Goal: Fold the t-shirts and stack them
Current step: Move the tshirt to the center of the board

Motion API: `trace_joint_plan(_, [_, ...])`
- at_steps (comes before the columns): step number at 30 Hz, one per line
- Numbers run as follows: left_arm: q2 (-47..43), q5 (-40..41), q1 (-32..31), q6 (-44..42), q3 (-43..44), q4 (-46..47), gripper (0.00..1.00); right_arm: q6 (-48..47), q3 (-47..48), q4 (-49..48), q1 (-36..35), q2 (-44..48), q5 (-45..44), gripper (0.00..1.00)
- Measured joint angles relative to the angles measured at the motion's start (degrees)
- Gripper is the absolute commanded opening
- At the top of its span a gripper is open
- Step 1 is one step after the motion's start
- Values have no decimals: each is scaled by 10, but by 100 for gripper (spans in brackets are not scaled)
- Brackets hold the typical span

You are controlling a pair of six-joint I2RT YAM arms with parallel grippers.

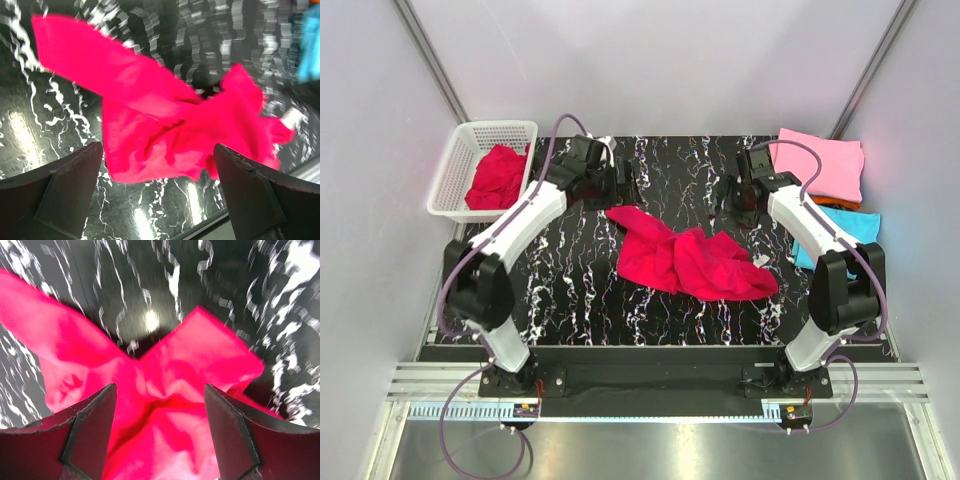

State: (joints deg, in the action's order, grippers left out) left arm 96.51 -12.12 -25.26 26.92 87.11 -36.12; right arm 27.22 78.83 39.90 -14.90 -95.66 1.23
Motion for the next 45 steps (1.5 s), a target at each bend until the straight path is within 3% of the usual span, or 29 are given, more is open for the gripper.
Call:
trace_joint_plan(6, [129, 10, 23, 42, 19, -10, 89, -3, -47, 0, 0, 7, 46, 76])
trace_joint_plan(12, [210, 46, 39, 53, 79, -18, 87, -6, -58, 0, -1, 28, 67, 76])
trace_joint_plan(20, [264, 66, 64, 58, 152, -13, 87, -14, -58, -1, -1, 31, 84, 78])
trace_joint_plan(45, [338, 66, 78, 66, 186, -15, 86, -19, -56, 4, -1, 42, 89, 78])
